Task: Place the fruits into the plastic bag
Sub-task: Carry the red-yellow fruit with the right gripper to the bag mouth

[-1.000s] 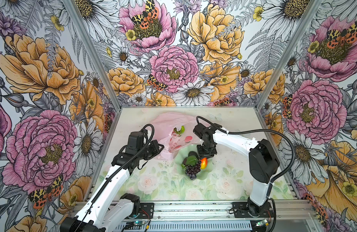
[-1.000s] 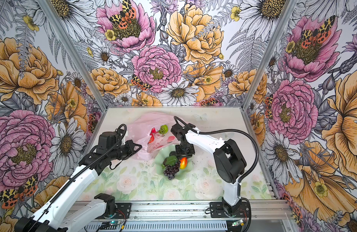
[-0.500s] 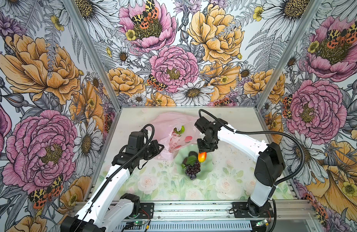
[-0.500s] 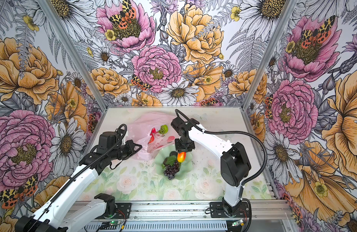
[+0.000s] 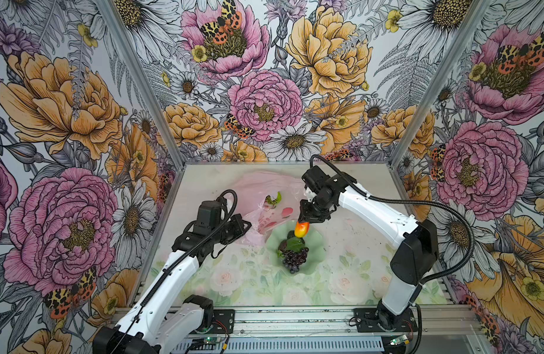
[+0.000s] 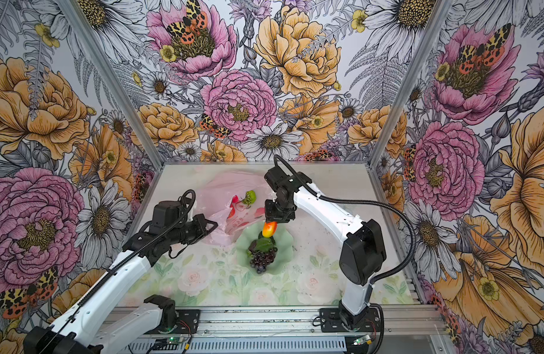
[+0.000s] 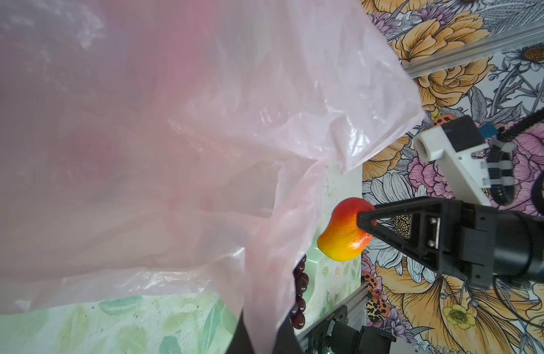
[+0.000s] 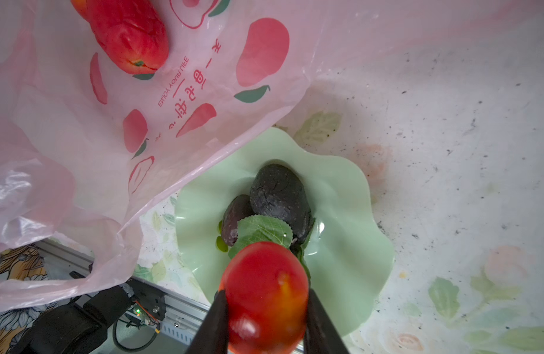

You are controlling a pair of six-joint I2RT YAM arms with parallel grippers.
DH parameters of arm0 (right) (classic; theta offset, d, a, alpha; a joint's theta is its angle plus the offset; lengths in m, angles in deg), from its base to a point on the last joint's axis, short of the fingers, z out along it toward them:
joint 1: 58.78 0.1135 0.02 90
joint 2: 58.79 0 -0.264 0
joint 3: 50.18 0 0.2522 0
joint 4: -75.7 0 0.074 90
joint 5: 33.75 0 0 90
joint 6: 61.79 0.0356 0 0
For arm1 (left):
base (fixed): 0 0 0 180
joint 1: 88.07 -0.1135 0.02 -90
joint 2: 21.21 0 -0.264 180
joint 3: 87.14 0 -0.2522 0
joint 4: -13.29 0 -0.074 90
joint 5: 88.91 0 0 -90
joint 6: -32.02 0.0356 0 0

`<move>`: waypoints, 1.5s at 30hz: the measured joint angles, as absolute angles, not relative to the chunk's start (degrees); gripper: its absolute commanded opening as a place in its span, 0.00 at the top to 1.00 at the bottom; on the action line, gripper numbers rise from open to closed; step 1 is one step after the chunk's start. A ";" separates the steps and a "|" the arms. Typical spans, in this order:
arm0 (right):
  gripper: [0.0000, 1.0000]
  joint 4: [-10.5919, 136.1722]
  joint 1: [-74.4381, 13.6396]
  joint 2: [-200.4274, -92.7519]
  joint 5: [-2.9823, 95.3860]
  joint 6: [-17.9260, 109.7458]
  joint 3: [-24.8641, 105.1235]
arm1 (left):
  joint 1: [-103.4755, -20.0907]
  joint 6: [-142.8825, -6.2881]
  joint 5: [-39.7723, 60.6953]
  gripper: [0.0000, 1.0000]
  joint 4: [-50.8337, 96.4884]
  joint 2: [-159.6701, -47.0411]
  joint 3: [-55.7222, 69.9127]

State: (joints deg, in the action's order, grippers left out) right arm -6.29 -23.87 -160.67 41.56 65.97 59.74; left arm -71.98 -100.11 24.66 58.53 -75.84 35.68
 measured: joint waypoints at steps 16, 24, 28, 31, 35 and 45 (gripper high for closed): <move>0.80 6.81 -24.76 -160.39 32.07 75.50 61.11 | -71.04 -101.14 24.25 1.00 58.51 -75.69 35.68; 0.79 19.37 -24.76 -160.72 28.55 84.00 58.86 | -70.31 -101.57 24.05 1.00 58.53 -75.32 35.68; 0.79 25.23 -24.76 -160.96 27.37 88.31 55.02 | -69.42 -101.83 23.79 1.00 58.51 -74.10 35.68; 0.79 30.06 -24.91 -160.98 26.56 91.89 51.41 | -69.37 -102.51 23.35 1.00 58.49 -73.07 35.68; 0.79 37.32 -25.02 -161.05 25.91 97.60 46.62 | -69.37 -102.97 23.07 1.00 58.51 -72.39 35.68; 0.79 56.36 -25.00 -161.26 25.18 110.77 37.09 | -69.37 -103.41 22.70 1.00 58.51 -71.63 35.68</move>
State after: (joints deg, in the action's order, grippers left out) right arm 56.36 -25.00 -161.26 25.18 110.77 37.09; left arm -69.37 -103.41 22.70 58.51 -71.63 35.68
